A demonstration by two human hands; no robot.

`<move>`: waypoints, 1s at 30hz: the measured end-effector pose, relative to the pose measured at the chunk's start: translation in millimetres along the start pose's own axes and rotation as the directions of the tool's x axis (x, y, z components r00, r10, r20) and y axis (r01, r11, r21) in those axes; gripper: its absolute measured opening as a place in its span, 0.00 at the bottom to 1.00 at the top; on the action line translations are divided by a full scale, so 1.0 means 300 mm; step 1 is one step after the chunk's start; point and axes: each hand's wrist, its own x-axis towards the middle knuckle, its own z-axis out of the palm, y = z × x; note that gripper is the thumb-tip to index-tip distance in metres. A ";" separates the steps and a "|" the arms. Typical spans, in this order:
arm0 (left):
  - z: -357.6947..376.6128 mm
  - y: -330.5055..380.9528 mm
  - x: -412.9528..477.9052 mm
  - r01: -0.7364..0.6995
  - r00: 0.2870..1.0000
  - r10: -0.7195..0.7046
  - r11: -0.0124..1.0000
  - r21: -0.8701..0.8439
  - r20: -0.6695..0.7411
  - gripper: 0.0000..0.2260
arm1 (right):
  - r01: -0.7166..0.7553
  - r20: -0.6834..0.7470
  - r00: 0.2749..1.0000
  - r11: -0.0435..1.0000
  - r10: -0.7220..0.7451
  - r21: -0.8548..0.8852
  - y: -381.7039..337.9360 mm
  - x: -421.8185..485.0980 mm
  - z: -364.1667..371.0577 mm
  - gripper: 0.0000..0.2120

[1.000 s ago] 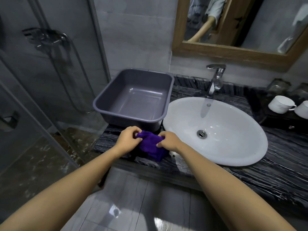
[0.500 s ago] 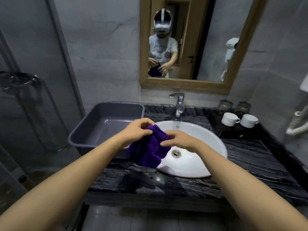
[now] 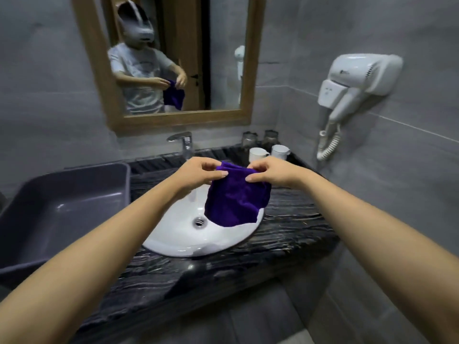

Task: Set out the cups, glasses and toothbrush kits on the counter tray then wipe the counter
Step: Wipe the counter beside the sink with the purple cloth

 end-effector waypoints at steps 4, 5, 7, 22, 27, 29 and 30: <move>0.156 0.002 0.110 -0.043 0.999 0.042 0.998 -0.050 -0.013 0.05 | -0.082 -0.037 0.996 0.996 0.083 0.025 0.124 -0.069 -0.093 0.05; 0.196 -0.001 0.138 -0.032 0.999 0.030 0.996 -0.087 -0.022 0.06 | -0.106 -0.009 0.994 0.992 0.107 0.063 0.160 -0.087 -0.116 0.07; 0.261 -0.007 0.194 -0.005 0.999 -0.002 0.987 -0.159 -0.045 0.07 | -0.157 0.036 0.987 0.985 0.154 0.074 0.228 -0.125 -0.157 0.11; 0.536 -0.174 0.660 0.060 0.994 -0.074 0.982 0.181 0.076 0.12 | -0.290 -0.213 0.939 0.954 0.270 -0.070 0.710 0.003 -0.398 0.07; 0.610 -0.243 0.813 0.119 0.992 -0.124 0.971 0.205 0.008 0.08 | -0.344 -0.348 0.887 0.937 0.304 -0.057 0.873 0.105 -0.410 0.08; 0.625 -0.251 0.871 0.108 0.994 -0.111 0.966 0.236 0.000 0.08 | -0.357 -0.432 0.850 0.933 0.302 -0.052 0.915 0.140 -0.411 0.09; 0.630 -0.252 0.899 0.091 0.996 -0.093 0.960 0.265 -0.005 0.08 | -0.365 -0.477 0.829 0.929 0.293 -0.063 0.930 0.157 -0.411 0.09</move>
